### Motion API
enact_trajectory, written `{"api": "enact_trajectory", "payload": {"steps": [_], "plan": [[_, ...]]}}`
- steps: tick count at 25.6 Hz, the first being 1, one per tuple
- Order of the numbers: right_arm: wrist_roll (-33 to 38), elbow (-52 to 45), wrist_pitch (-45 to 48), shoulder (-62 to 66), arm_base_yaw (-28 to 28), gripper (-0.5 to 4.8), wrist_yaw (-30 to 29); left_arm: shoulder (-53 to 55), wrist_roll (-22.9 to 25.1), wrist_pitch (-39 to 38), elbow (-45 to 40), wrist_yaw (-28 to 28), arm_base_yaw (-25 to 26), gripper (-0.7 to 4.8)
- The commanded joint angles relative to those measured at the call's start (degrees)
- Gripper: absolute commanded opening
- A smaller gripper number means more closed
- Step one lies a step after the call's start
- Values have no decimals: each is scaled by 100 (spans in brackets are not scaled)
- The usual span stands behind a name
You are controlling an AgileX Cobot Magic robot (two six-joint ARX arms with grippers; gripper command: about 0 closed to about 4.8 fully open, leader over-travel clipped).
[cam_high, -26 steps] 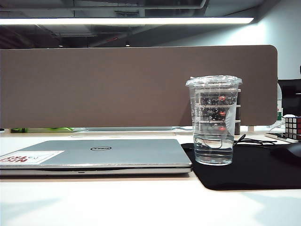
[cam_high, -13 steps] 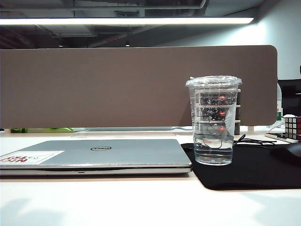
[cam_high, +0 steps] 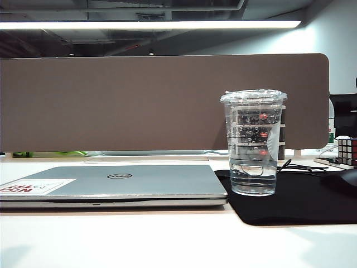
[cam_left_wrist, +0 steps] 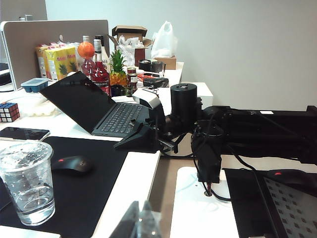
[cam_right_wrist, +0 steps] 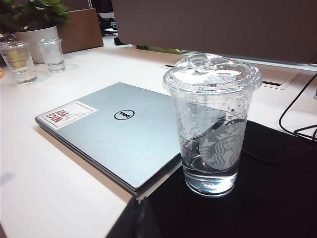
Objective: Pick up the coffee cup and place it on the right side of the laptop.
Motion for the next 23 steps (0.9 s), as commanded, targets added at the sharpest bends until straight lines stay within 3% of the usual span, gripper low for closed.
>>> {"api": "enact_trajectory", "payload": {"steps": [1, 7, 9, 13, 17, 20, 22, 23], "plan": [[-4, -37, 94, -11, -2, -1, 13, -4, -66, -33, 17, 0, 9, -5], [-4, -37, 94, -11, -2, -1, 13, -63, -560, -33, 17, -48, -31, -5], [-4, -37, 94, -11, -2, -1, 13, -157, -496, -33, 17, -426, -63, -5], [-4, -37, 94, -11, -2, -1, 13, -323, -415, -28, -2, -1827, -234, -5], [-4, -37, 94, -11, -2, -1, 13, -393, -542, 741, -531, -2017, -726, -5], [-4, -37, 94, -11, -2, -1, 13, -623, -1451, 1561, -896, -2693, -863, -5], [-4, -37, 94, -11, -2, -1, 13, -914, -3104, 2634, -1040, -4116, -863, -5], [-4, -37, 94, -11, -2, -1, 13, -973, -3515, 2903, -1038, -4629, -863, -5]]}}
